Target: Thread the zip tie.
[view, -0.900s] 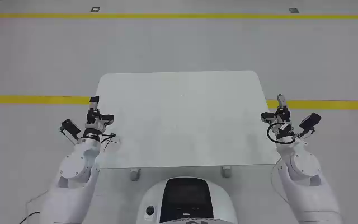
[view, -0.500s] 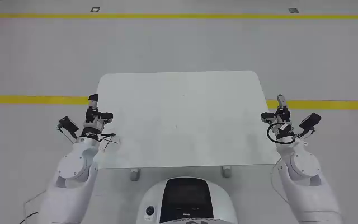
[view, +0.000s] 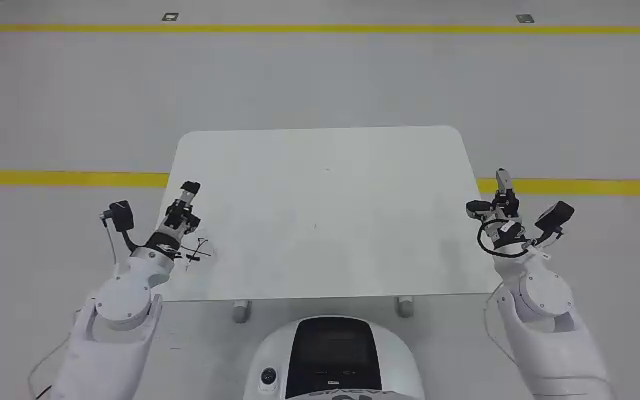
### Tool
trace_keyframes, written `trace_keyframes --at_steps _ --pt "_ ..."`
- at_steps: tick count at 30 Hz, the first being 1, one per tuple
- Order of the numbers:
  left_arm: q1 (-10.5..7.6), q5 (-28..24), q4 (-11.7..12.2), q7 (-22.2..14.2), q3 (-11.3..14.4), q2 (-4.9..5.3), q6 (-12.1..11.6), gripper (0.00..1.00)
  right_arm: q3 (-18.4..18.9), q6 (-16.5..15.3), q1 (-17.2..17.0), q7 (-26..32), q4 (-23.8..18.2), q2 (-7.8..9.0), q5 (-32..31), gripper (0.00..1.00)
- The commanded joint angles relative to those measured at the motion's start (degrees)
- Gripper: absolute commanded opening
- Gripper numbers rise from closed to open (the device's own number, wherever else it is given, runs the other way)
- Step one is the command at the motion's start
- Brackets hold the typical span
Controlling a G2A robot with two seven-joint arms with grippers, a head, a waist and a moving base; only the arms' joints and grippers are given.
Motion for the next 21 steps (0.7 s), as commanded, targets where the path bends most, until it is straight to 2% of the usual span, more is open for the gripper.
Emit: trace_keyframes --at_steps 1,3,4,5,6,21 --pt "-0.18 0.82 -0.35 -1.82 0.03 0.12 -1.75 1.00 0.00 0.00 0.00 0.00 0.00 0.00 0.00 1.00" --pt "-0.33 4.61 -0.34 -7.50 -0.04 0.62 -1.73 1.00 0.00 0.00 0.00 0.00 0.00 0.00 0.00 1.00" --pt "-0.44 8.15 -0.45 -13.27 0.33 1.11 -1.35 1.00 0.00 0.00 0.00 0.00 0.00 0.00 0.00 1.00" --pt "-0.75 11.27 -0.66 -19.11 0.43 1.62 -2.25 1.00 0.00 0.00 0.00 0.00 0.00 0.00 0.00 1.00" --pt "-0.78 12.82 -0.66 -23.04 0.59 1.93 -3.45 1.00 0.00 0.00 0.00 0.00 0.00 0.00 0.00 1.00" --pt "-0.78 12.82 -0.66 -23.04 0.59 1.93 -3.45 1.00 0.00 0.00 0.00 0.00 0.00 0.00 0.00 1.00"
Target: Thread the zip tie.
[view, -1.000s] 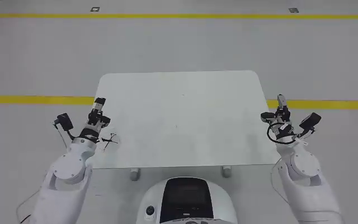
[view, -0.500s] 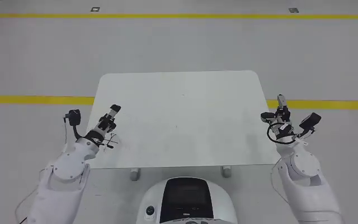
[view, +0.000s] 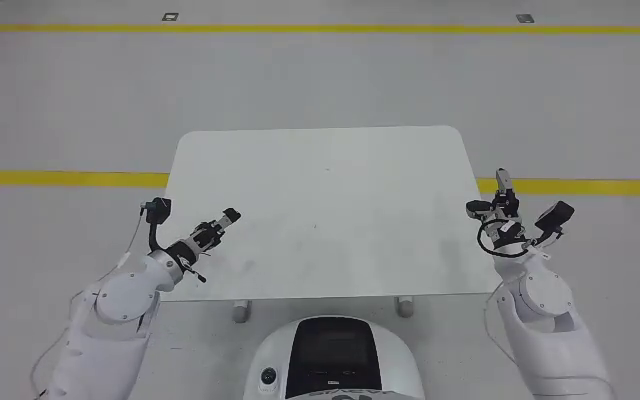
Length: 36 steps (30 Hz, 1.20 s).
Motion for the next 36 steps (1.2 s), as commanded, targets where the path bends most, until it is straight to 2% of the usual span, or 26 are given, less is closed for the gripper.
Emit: trace_keyframes --at_steps 1,10,12,14,16,18,22,34,36 --pt "0.00 0.00 0.00 -0.20 0.00 0.00 0.00 1.00 0.00 0.00 0.00 0.00 0.00 0.00 0.00 1.00" --pt "0.00 0.00 0.00 -0.20 0.00 0.00 0.00 1.00 0.00 0.00 0.00 0.00 0.00 0.00 0.00 1.00" --pt "-1.23 4.76 -1.73 -1.06 0.38 0.30 -1.49 1.00 0.00 0.00 0.00 0.00 0.00 0.00 0.00 1.00" --pt "-3.25 6.91 -1.51 -2.10 0.40 0.52 -1.10 1.00 0.00 0.00 0.00 0.00 0.00 0.00 0.00 1.00" --pt "-5.00 9.33 -1.13 -5.27 -0.21 0.92 -0.60 1.00 0.00 0.00 0.00 0.00 0.00 0.00 0.00 1.00" --pt "-6.28 14.23 -1.58 -8.39 -0.71 1.43 0.07 1.00 0.00 0.00 0.00 0.00 0.00 0.00 0.00 1.00" --pt "-7.79 20.48 -1.26 -11.56 -1.63 2.10 0.77 1.00 0.00 0.00 0.00 0.00 0.00 0.00 0.00 1.00" --pt "-7.92 20.90 -0.95 -12.24 -1.69 2.18 0.69 1.00 0.00 0.00 0.00 0.00 0.00 0.00 0.00 1.00" --pt "-8.14 19.79 -1.13 -12.12 -1.35 2.17 -0.99 1.00 0.00 0.00 0.00 0.00 0.00 0.00 0.00 1.00"
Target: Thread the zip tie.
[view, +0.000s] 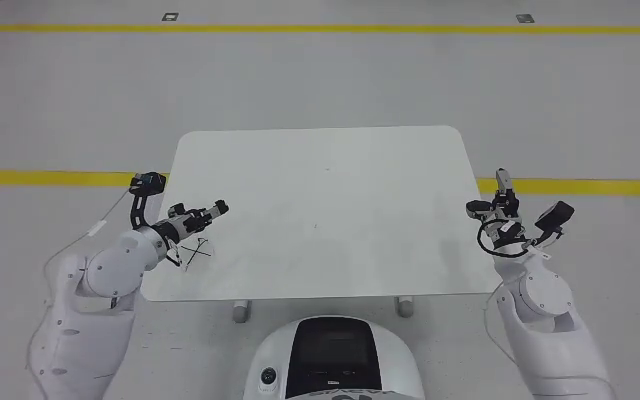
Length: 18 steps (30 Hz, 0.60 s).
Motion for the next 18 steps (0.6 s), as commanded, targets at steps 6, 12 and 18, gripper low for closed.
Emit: trace_keyframes --at_steps 6,12,18 --pt "-2.38 5.85 -2.03 -5.77 -0.23 0.94 -4.19 1.00 0.00 0.00 0.00 0.00 0.00 0.00 0.00 1.00" --pt "-5.94 13.76 -2.21 -17.90 1.55 2.01 -5.15 1.00 0.00 0.00 0.00 0.00 0.00 0.00 0.00 1.00" --pt "-7.99 17.39 -0.54 -18.76 2.91 2.20 -3.36 1.00 0.00 0.00 0.00 0.00 0.00 0.00 0.00 1.00"
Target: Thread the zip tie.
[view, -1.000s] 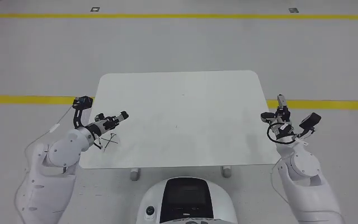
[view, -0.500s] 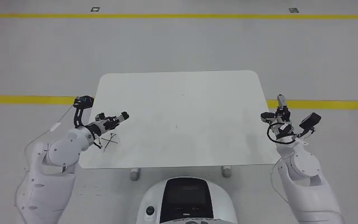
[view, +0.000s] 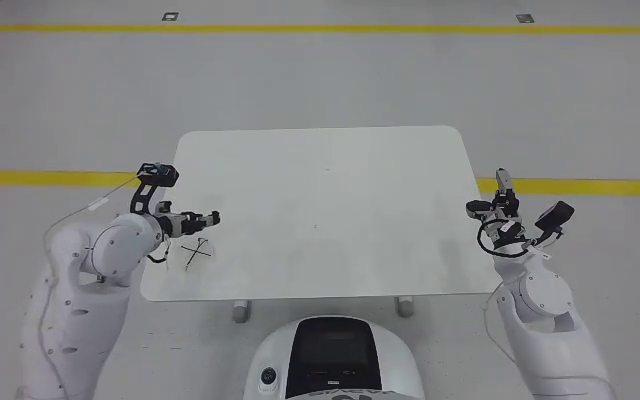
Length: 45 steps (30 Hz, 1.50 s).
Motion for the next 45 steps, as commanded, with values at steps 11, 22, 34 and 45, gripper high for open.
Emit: trace_keyframes --at_steps 11,22,34,45 --pt "-0.39 1.45 0.41 -4.27 0.20 0.39 -1.50 1.00 0.00 0.00 0.00 0.00 0.00 0.00 0.00 1.00" --pt "-1.61 4.83 5.42 -12.28 4.62 2.38 -3.39 1.00 0.00 0.00 0.00 0.00 0.00 0.00 0.00 1.00" --pt "-3.49 2.61 11.72 -9.13 6.28 2.43 -8.27 1.00 0.00 0.00 0.00 0.00 0.00 0.00 0.00 1.00" --pt "-11.76 8.52 22.08 -8.25 13.21 2.16 -7.00 1.00 0.00 0.00 0.00 0.00 0.00 0.00 0.00 1.00"
